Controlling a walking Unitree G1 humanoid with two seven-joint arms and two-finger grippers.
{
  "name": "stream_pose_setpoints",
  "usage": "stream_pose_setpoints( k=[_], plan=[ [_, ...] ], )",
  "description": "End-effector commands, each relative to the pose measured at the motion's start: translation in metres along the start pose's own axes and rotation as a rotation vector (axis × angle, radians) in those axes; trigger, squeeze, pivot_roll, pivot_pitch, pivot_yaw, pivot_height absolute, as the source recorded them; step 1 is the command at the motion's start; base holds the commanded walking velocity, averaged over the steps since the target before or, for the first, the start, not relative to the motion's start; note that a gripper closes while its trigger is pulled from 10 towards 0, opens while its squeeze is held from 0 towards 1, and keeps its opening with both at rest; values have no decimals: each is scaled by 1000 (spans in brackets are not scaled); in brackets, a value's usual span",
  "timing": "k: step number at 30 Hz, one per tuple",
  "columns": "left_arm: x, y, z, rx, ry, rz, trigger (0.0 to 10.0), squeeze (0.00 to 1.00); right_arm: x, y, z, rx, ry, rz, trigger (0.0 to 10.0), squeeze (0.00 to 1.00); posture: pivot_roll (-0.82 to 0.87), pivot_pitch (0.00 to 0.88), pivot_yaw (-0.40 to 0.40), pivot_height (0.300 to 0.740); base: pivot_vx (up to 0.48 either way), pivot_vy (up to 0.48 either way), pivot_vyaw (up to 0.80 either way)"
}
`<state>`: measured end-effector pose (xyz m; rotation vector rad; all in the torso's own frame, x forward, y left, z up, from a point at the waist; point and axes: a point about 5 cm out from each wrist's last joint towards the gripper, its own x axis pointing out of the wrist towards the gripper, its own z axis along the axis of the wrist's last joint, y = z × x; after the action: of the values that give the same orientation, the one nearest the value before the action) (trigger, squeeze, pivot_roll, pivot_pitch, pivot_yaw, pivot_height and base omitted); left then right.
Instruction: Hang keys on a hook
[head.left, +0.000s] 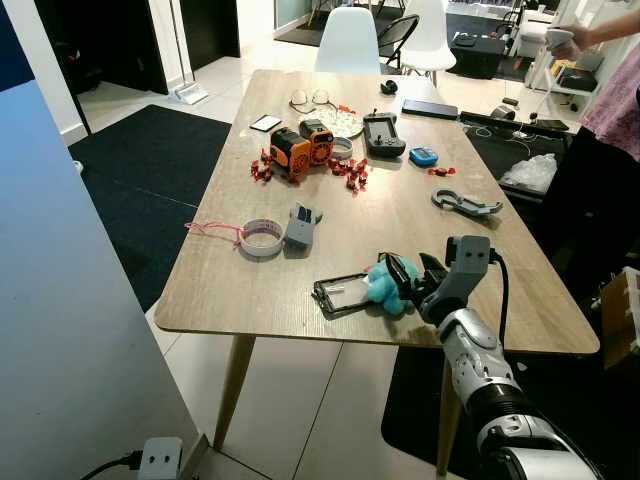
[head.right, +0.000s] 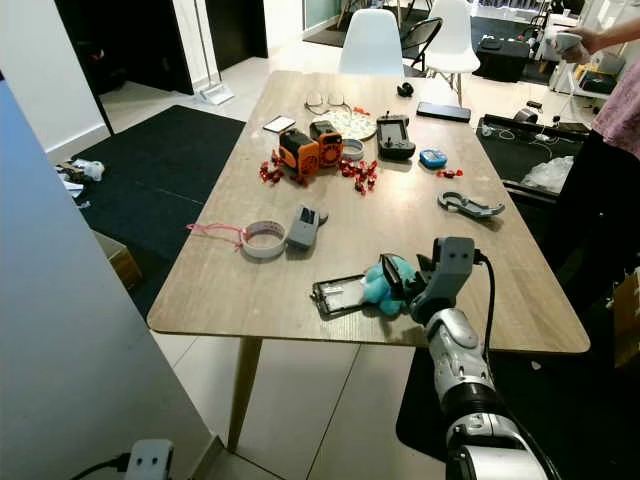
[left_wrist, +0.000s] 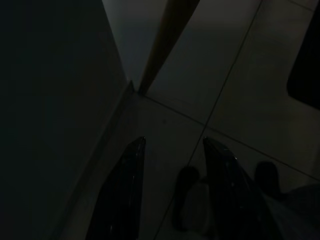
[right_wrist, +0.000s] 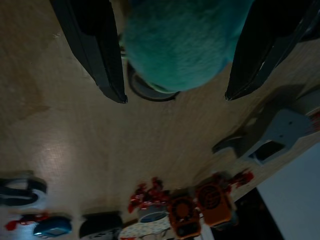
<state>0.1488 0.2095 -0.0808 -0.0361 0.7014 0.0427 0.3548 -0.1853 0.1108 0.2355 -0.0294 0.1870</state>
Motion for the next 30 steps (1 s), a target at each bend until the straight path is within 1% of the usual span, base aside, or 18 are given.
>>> stream_pose_setpoints(
  k=[1, 6, 9, 14, 16, 19, 21, 22, 24, 25, 26, 28, 29, 30],
  plan=[
    [-1, -1, -1, -3, -5, -8, 10000, 0, -3, -7, -3, 20, 9, -39, 10000, 0, 55, 63, -52, 740, 0, 0, 0],
    [-1, -2, -1, 0, -6, -13, 10000, 0, -3, -7, -6, 23, 26, -44, 10000, 0, 55, 63, -52, 740, 0, 0, 0],
    [-2, -1, -2, 3, -4, -15, 10000, 0, -4, -6, -12, 22, 53, -55, 10000, 0, 55, 62, -49, 740, 0, 0, 0],
    [-2, -1, -2, 5, -3, -16, 10000, 0, -4, -5, -14, 23, 63, -58, 10000, 0, 55, 62, -48, 740, 0, 0, 0],
    [-3, 0, -3, 7, -3, -15, 10000, 0, -1, 0, -16, 18, 76, -51, 10000, 0, 55, 67, -46, 740, 0, 0, 0],
    [-4, 1, -4, 8, -3, -10, 10000, 0, 4, 10, -13, 21, 52, -12, 10000, 0, 61, 72, -50, 740, 0, 0, 0],
    [-4, 2, -4, 7, -3, -9, 10000, 0, 5, 11, -12, 23, 44, -3, 10000, 0, 61, 72, -50, 740, 0, 0, 0],
    [-4, 2, -4, 7, -2, -7, 10000, 0, 6, 13, -11, 14, 35, 11, 10000, 663, 61, 72, -51, 740, 0, 0, 0],
    [-4, 2, -4, 6, -1, -6, 10000, 0, 6, 15, -10, 6, 29, 20, 10000, 663, 61, 72, -51, 740, 0, 0, 0],
    [-4, 2, -5, 5, 0, -5, 10000, 0, 6, 16, -10, 0, 27, 26, 10000, 902, 60, 72, -52, 740, 0, 0, 0],
    [-4, 2, -5, 4, 1, -4, 10000, 0, 7, 18, -10, -4, 28, 29, 10000, 827, 59, 73, -51, 740, 0, 0, 0],
    [-4, 2, -5, 4, 1, -4, 10000, 0, 7, 18, -10, -4, 28, 29, 10000, 827, 59, 73, -51, 740, 0, 0, 0],
    [-4, 2, -6, 4, 3, -4, 10000, 0, 7, 19, -11, -5, 34, 29, 10000, 533, 58, 74, -51, 740, 0, 0, 0],
    [-5, 2, -6, 4, 5, -5, 10000, 0, 7, 20, -13, -5, 45, 32, 10000, 0, 57, 75, -51, 740, 0, 0, 0]
  ],
)
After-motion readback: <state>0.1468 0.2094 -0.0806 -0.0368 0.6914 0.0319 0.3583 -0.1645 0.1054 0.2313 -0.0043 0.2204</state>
